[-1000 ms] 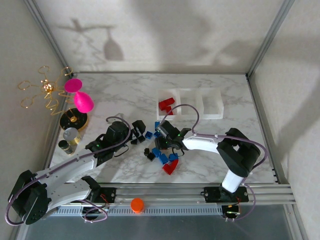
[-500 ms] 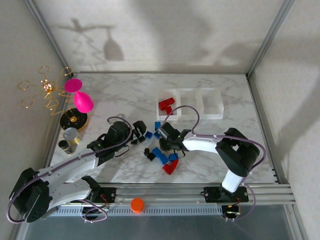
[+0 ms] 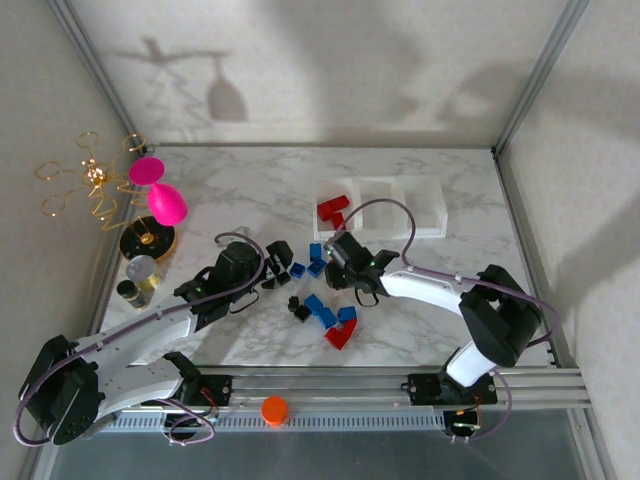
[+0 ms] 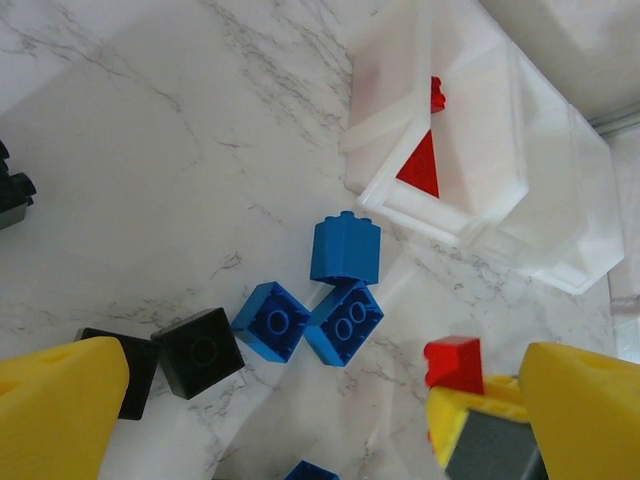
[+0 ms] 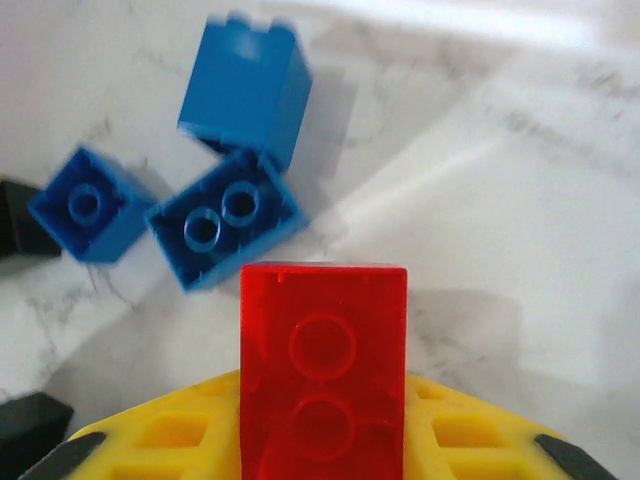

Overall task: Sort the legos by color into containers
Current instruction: Pick up the lego from the center of the table, then place the lego in the container.

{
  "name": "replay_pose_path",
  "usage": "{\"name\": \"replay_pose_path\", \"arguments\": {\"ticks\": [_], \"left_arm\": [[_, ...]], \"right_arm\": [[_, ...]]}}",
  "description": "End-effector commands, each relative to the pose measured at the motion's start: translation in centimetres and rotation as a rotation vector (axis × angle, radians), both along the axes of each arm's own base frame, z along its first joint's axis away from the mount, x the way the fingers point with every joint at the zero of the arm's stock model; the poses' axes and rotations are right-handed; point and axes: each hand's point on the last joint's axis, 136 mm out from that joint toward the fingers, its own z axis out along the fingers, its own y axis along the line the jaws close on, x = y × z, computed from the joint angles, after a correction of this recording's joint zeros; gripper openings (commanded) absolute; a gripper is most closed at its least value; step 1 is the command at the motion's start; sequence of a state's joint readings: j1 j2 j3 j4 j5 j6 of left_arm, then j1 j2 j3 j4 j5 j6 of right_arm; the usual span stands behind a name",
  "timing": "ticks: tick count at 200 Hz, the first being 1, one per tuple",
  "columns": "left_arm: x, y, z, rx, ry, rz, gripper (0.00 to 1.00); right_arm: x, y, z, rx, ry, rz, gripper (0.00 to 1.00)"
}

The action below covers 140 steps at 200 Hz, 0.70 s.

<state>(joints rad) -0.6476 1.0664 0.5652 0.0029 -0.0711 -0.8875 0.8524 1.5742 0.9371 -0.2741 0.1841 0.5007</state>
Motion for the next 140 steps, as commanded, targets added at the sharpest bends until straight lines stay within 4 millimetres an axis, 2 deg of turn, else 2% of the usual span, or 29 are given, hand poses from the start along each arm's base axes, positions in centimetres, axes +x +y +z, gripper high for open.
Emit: {"name": "replay_pose_path", "arguments": {"ticks": [1, 22, 60, 68, 72, 109, 140], "left_arm": [[1.1, -0.8, 2.6, -0.01, -0.064, -0.004, 1.0], [1.8, -1.1, 3.2, -0.001, -0.081, -0.001, 1.0], [3.3, -1.3, 4.4, 0.018, -0.115, 0.009, 1.0], [3.6, -1.3, 4.6, 0.02, -0.118, 0.011, 1.0], [3.7, -1.3, 4.7, 0.023, -0.121, 0.012, 1.0], [5.2, -1.2, 5.8, 0.023, -0.144, 0.02, 0.99], [6.1, -1.1, 5.7, 0.026, -0.143, 0.026, 1.0]], "right_arm": [[2.9, -0.8, 2.8, 0.004, -0.073, -0.029, 0.27], [5.9, -0.6, 4.3, 0.03, -0.123, -0.055, 0.27], [10.8, 0.1, 5.6, 0.012, -0.197, -0.083, 0.27], [11.3, 0.9, 5.7, 0.034, -0.199, -0.072, 0.27], [12.4, 0.2, 5.9, 0.051, -0.202, -0.091, 0.27], [16.3, 0.6, 5.5, 0.051, -0.22, -0.112, 0.28], [19.1, 1.1, 4.6, 0.045, -0.222, -0.12, 0.28]]}}
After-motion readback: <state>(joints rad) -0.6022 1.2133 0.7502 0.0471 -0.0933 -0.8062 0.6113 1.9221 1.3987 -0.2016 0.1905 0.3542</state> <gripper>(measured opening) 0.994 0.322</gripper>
